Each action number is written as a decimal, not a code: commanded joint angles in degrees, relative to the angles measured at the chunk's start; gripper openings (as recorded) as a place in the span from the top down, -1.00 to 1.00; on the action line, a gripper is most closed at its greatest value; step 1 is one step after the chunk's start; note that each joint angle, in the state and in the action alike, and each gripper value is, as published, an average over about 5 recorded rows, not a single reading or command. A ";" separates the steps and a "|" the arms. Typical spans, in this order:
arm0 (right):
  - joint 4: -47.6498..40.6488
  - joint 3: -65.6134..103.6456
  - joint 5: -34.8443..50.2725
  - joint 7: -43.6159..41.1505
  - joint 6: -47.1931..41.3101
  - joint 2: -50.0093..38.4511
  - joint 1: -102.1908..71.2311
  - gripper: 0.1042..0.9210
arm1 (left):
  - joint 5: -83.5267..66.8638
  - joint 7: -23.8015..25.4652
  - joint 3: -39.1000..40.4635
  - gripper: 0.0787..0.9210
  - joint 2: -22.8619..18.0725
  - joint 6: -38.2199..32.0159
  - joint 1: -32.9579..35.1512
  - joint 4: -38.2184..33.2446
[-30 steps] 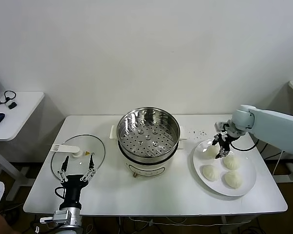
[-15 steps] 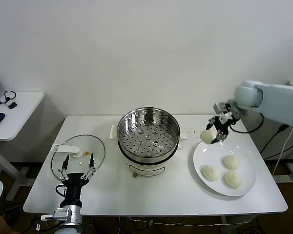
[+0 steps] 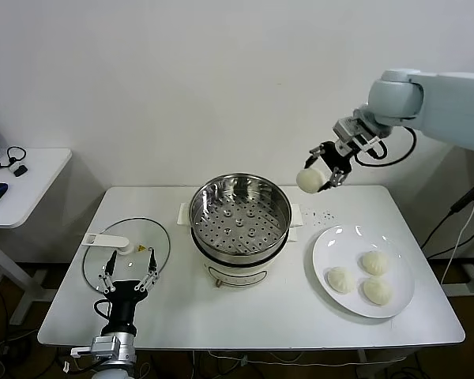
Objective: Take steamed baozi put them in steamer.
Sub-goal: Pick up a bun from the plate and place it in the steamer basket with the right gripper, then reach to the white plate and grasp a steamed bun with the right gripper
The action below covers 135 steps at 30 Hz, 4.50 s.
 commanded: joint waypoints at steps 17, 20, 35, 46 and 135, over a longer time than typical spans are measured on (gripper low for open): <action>-26.89 3.29 -34.86 17.94 27.94 26.12 -16.92 -0.41 | 0.05 -0.23 0.33 -0.77 -0.70 -0.45 -0.65 0.79; -28.88 3.87 -35.60 18.41 27.94 28.10 -19.43 -0.41 | -0.08 -0.24 0.14 -0.77 -0.62 -0.48 -0.72 0.89; -34.83 3.94 -35.75 18.68 27.94 32.12 -26.02 -0.41 | -0.70 -0.25 -0.67 -0.77 -0.46 -0.59 -1.35 1.90; -36.13 3.79 -35.62 18.61 27.94 33.30 -26.84 -0.41 | -0.75 -0.22 -0.45 -0.77 -0.27 -0.64 -1.56 2.24; 24.64 -27.86 15.38 10.43 -39.14 -7.92 7.68 -0.76 | 0.84 -0.17 1.93 -0.77 -0.17 -0.77 -1.48 3.94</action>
